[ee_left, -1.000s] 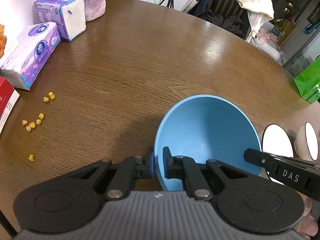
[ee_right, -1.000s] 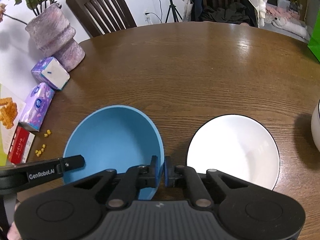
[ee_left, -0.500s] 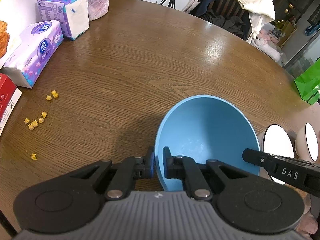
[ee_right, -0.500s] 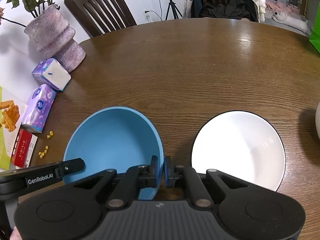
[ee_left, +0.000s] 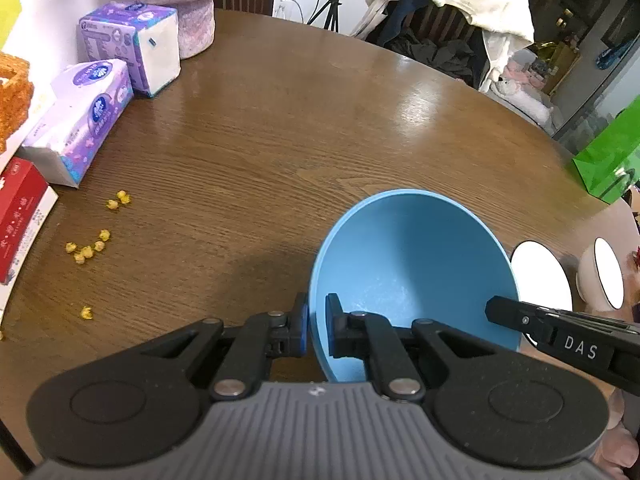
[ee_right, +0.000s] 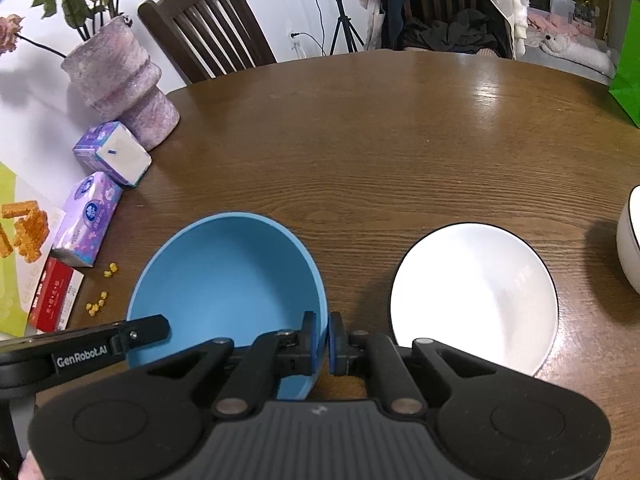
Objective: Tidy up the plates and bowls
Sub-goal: 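Lift the blue bowl with both grippers and carry it away from the plates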
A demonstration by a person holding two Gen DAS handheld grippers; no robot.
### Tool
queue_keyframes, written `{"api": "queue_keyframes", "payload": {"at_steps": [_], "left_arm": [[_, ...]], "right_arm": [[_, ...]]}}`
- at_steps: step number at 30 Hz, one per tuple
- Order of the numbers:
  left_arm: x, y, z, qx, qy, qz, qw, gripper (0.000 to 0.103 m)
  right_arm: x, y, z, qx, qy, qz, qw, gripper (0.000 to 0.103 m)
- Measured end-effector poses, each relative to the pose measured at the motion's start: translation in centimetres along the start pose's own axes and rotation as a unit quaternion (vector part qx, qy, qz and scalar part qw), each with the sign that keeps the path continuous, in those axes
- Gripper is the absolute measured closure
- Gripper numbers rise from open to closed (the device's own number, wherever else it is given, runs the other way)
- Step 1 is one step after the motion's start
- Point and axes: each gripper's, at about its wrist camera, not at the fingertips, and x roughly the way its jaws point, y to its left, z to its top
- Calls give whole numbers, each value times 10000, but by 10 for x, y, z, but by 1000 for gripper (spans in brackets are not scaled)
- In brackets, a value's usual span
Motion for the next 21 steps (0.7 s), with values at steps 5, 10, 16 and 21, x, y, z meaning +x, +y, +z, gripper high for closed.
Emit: {"api": "queue_keyframes", "payload": {"at_steps": [5, 10, 16, 21], "left_arm": [[-15, 5, -8, 78, -59, -38, 9999, 94], [-30, 12, -18, 157, -133, -72, 9998, 94], [-48, 17, -30, 279, -208, -97, 9993, 94], [-60, 21, -38, 381, -258, -131, 9989, 94]], "right_arm": [[-14, 9, -12, 23, -94, -24, 9999, 98], [-28, 19, -26, 48, -172, -49, 9998, 98], [-45, 32, -44, 58, -291, -86, 9995, 98], [-57, 40, -57, 66, -364, -132, 9992, 98]]}}
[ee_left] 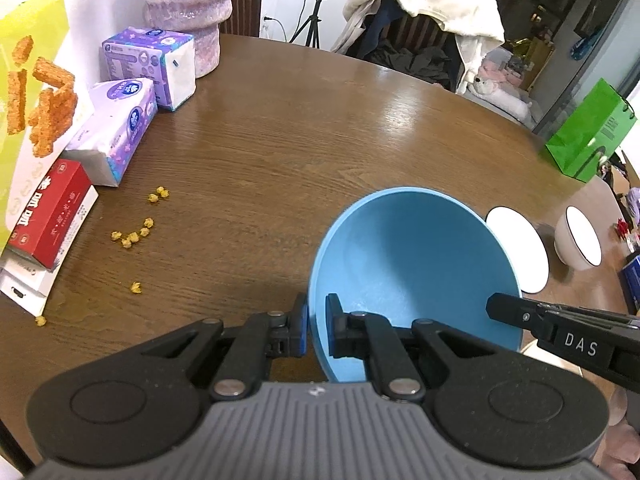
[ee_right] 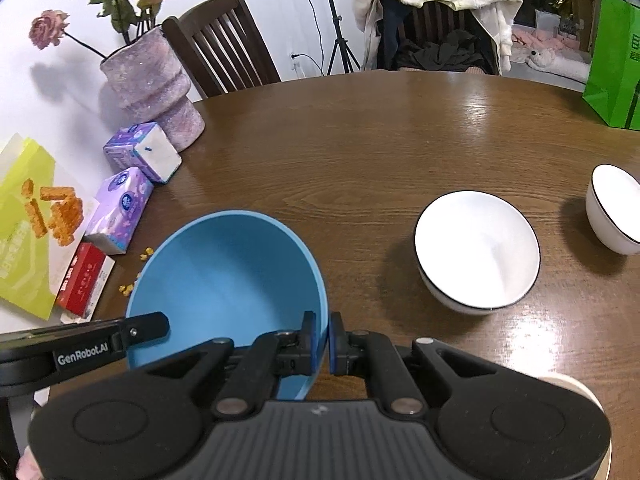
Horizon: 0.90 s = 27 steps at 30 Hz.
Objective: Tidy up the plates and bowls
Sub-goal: 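Lift the blue bowl with both grippers and carry it away from the plates, then lower the held blue bowl onto the table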
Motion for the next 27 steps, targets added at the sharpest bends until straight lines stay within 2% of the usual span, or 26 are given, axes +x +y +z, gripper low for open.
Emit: {"api": "queue_keyframes", "payload": {"at_steps": [27], "left_arm": [[-59, 54, -49, 223, -258, -120, 9993, 94]], "right_arm": [[-42, 60, -68, 78, -278, -46, 9996, 98]]}}
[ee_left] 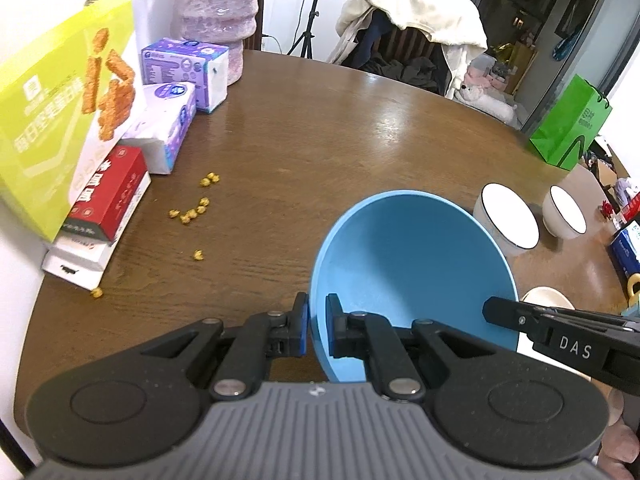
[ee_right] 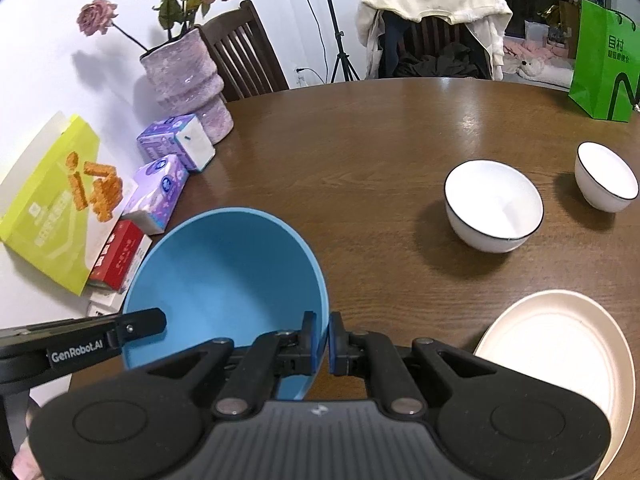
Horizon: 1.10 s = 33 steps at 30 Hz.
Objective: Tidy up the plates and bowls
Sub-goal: 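Lower the held blue bowl onto the table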
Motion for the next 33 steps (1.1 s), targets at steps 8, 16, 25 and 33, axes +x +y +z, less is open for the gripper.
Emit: {"api": "queue_keyframes", "payload": {"at_steps": [8, 16, 25, 33], "left_arm": [[-9, 17, -19, -3, 54, 4, 10000, 94], [-12, 35, -36, 9, 126, 10, 9999, 94], [-10, 50, -52, 58, 240, 37, 9997, 94], [5, 58, -60, 64, 349, 116, 9993, 93]], "right_arm": [[-4, 16, -21, 10, 26, 13, 10000, 97], [-1, 30, -41, 4, 119, 12, 9999, 97], [4, 42, -62, 15, 235, -17, 9997, 97], [16, 48, -71, 12, 337, -67, 9994, 97]]}}
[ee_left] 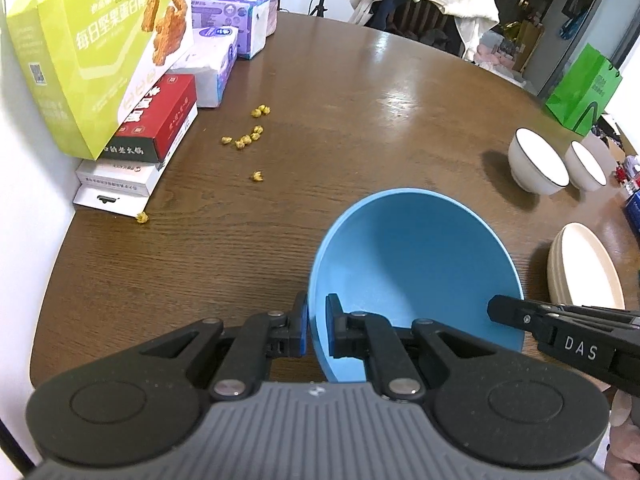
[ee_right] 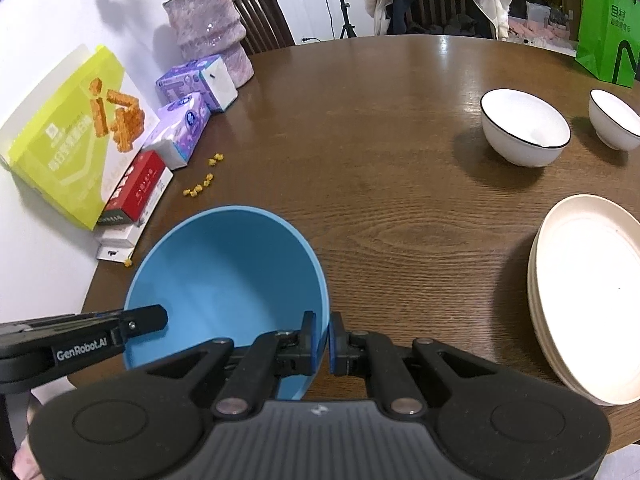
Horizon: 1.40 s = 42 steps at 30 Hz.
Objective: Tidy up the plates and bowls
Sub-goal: 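Lower the held blue bowl onto the table, then open both grippers to release the blue bowl, then withdraw both tools from the blue bowl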
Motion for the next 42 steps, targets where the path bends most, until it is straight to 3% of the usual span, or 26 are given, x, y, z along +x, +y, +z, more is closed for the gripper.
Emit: {"api": "queue_keyframes", "payload": {"at_steps": [20, 22, 23, 24, 25, 30, 32, 33, 35, 42], "left_arm": [[24, -5, 8, 32, 69, 71, 9999, 91], [20, -5, 8, 27, -14, 53, 10000, 85], [16, -5, 9, 33, -68, 47, 10000, 71], [12, -5, 9, 40, -150, 74, 9999, 51], [7, -5, 10, 47, -258, 98, 9996, 44], [-17, -4, 11, 13, -645, -43, 9979, 20], [-27, -4, 11, 12, -789, -81, 9969, 13], [-32, -5, 10, 7, -846, -73, 9964, 4], [-41, -6, 9, -8, -982, -69, 9951, 0], [-63, -18, 2, 52, -1177, -147, 9929, 0]], "right_arm": [[27, -1, 3, 64, 115, -44, 9999, 95], [25, -3, 4, 81, 109, -6, 9999, 92], [22, -4, 5, 89, 60, 36, 9999, 92], [18, -6, 5, 89, 0, 73, 9999, 90], [14, -7, 6, 82, -64, 97, 9999, 89], [-8, -12, 9, 78, -372, 174, 9991, 44], [-16, -17, 10, 94, -451, 221, 9987, 37], [-19, -18, 11, 98, -485, 253, 9985, 31], [-26, -23, 10, 104, -585, 271, 9979, 20], [-50, -47, -2, 160, -693, 106, 9974, 9]]}}
